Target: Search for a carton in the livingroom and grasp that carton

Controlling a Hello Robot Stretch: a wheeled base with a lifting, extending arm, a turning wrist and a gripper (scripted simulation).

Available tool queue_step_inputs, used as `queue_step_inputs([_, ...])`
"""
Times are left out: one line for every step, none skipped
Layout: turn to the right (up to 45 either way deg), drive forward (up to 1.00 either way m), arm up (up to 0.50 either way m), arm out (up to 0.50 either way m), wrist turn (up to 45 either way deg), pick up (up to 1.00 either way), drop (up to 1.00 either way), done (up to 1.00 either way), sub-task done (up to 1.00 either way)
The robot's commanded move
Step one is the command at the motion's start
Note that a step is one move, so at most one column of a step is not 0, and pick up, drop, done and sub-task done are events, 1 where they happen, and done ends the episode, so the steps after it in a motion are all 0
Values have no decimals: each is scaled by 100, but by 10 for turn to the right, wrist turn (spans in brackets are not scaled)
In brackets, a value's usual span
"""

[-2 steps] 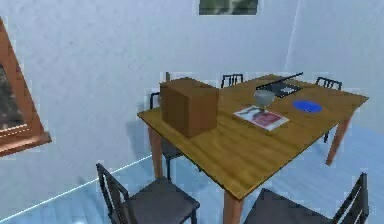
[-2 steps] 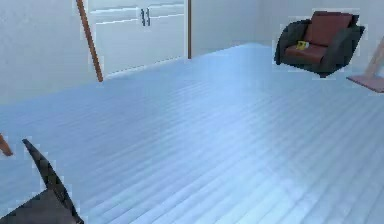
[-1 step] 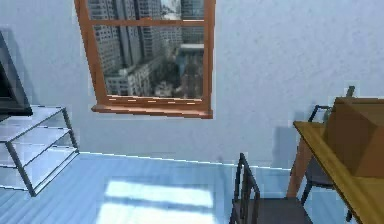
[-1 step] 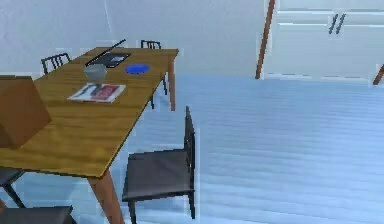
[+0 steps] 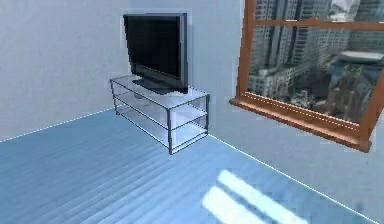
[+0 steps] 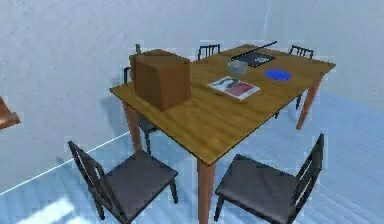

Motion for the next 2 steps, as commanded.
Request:
queue_step_inputs([450, 0, 0, 0, 0, 0, 0, 0, 0])
queue_step_inputs([120, 0, 0, 0, 0, 0, 0, 0, 0])
